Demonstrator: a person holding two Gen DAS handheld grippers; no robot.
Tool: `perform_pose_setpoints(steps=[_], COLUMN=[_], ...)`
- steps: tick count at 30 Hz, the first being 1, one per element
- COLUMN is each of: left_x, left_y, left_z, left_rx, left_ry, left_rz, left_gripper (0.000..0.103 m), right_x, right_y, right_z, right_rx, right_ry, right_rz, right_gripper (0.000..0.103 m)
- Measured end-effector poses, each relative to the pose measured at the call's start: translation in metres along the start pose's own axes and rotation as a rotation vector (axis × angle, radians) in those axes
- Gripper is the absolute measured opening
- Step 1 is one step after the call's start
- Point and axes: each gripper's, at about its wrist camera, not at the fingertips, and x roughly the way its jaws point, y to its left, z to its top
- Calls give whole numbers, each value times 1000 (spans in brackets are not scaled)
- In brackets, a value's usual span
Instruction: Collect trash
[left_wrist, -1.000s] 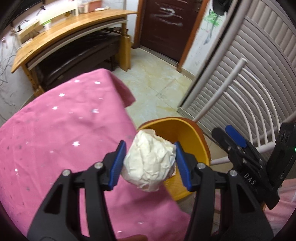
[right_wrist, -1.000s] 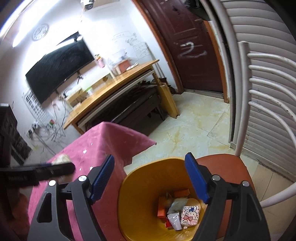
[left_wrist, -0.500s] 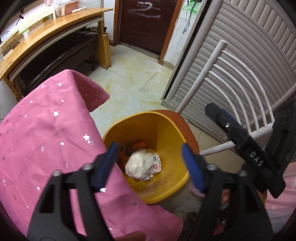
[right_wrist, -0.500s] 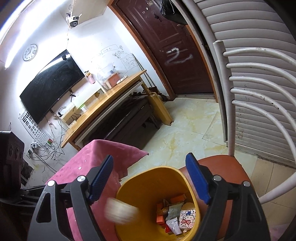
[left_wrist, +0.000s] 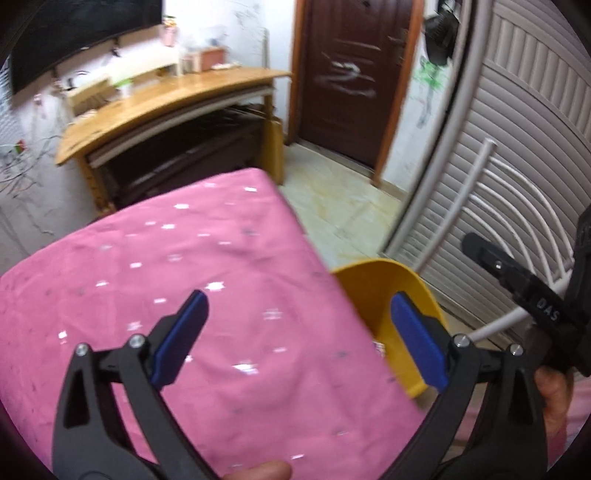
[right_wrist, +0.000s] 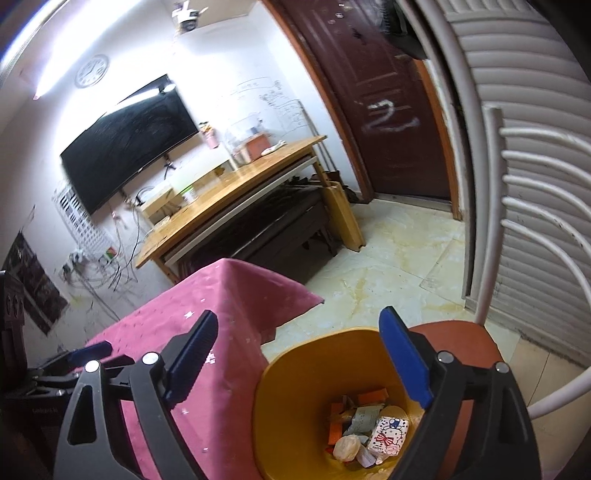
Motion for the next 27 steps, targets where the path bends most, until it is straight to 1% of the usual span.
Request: perform_pose_setpoints(steps=[2,4,8,12,20,27], left_x=[-10,-20,-38,-56,-87,-108], left_y=[14,29,62,96,147,178], left_z=[-5,-10,-22,-34,-58,-80], left_rx=[-14,-26,-72,-129,-222,-286], left_ry=[-38,-78,-121,-155,-205,-228], left_rz=[35,85,152,209,288,322], left_gripper=[95,97,97,97,97,97], right_x=[-2,-3,-1,6,22,22], right_y=[14,27,62,101,174,226], right_z=[-2,-3,-10,-21,-51,-70], right_rx=[-39,-71,-139,-216,-341,-424], right_ry=[-8,-18,-24,-11,37,44], right_rz=[-7,-5,41,95,213,281], right_gripper=[84,85,86,86,87,87])
